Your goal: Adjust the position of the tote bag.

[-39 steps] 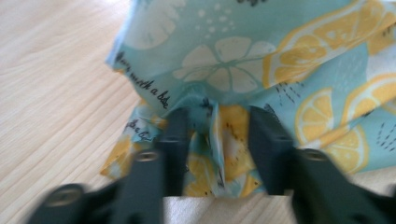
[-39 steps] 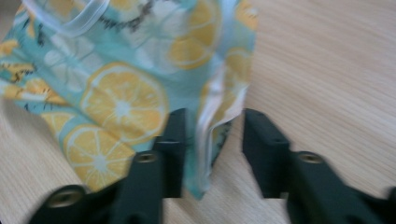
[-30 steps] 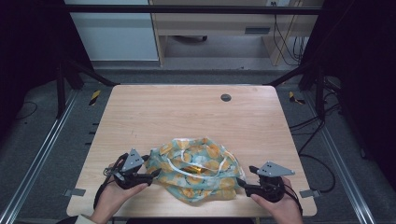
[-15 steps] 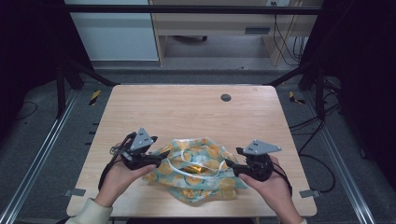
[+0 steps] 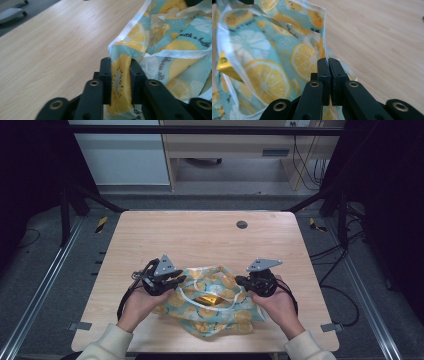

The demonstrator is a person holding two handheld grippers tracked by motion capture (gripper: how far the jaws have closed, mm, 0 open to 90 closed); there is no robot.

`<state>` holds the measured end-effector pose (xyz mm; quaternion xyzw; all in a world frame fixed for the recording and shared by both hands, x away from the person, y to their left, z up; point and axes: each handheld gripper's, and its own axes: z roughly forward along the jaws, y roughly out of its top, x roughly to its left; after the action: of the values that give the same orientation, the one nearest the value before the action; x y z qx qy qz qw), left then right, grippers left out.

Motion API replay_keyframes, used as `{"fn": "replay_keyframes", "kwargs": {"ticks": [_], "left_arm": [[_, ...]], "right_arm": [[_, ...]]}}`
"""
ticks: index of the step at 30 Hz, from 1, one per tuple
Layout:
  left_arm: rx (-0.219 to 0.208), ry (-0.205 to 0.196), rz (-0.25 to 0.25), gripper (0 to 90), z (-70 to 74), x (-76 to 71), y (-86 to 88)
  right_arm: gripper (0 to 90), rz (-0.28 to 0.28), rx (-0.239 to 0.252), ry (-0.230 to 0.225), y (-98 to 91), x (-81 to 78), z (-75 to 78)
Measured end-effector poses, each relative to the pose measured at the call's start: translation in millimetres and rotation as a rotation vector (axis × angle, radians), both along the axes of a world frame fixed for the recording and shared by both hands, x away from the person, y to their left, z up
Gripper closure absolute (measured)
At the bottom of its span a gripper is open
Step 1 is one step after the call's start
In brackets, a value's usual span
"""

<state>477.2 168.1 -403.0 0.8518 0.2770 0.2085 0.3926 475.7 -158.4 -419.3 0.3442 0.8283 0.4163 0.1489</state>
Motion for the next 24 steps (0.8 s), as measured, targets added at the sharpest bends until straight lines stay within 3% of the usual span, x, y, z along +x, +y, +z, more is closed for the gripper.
{"fn": "replay_keyframes", "kwargs": {"ticks": [5,11,15,20,22,24], "left_arm": [[-0.094,-0.065,0.027,84.5,12.4,-18.8,12.3],[-0.159,-0.116,-0.017,84.3,11.2,-53.7,28.4],[-0.198,-0.108,-0.067,83.9,-1.0,-69.7,38.7],[-0.212,-0.056,-0.102,85.2,-16.5,-74.5,49.8],[-0.193,-0.028,-0.124,86.6,-24.8,-75.0,52.6],[-0.132,-0.010,-0.151,87.1,-33.1,-75.2,53.6]], "right_arm": [[88.7,0.012,0.066,-0.069,-5.4,-20.6,20.8],[88.6,0.043,0.121,-0.154,-8.7,-60.1,34.4],[88.7,0.085,0.133,-0.170,-5.2,-82.2,27.9],[88.7,0.138,0.115,-0.159,0.3,-96.1,12.9],[88.7,0.158,0.112,-0.155,0.6,-97.5,5.3],[88.7,0.183,0.120,-0.138,-0.9,-97.4,-4.4]]}}
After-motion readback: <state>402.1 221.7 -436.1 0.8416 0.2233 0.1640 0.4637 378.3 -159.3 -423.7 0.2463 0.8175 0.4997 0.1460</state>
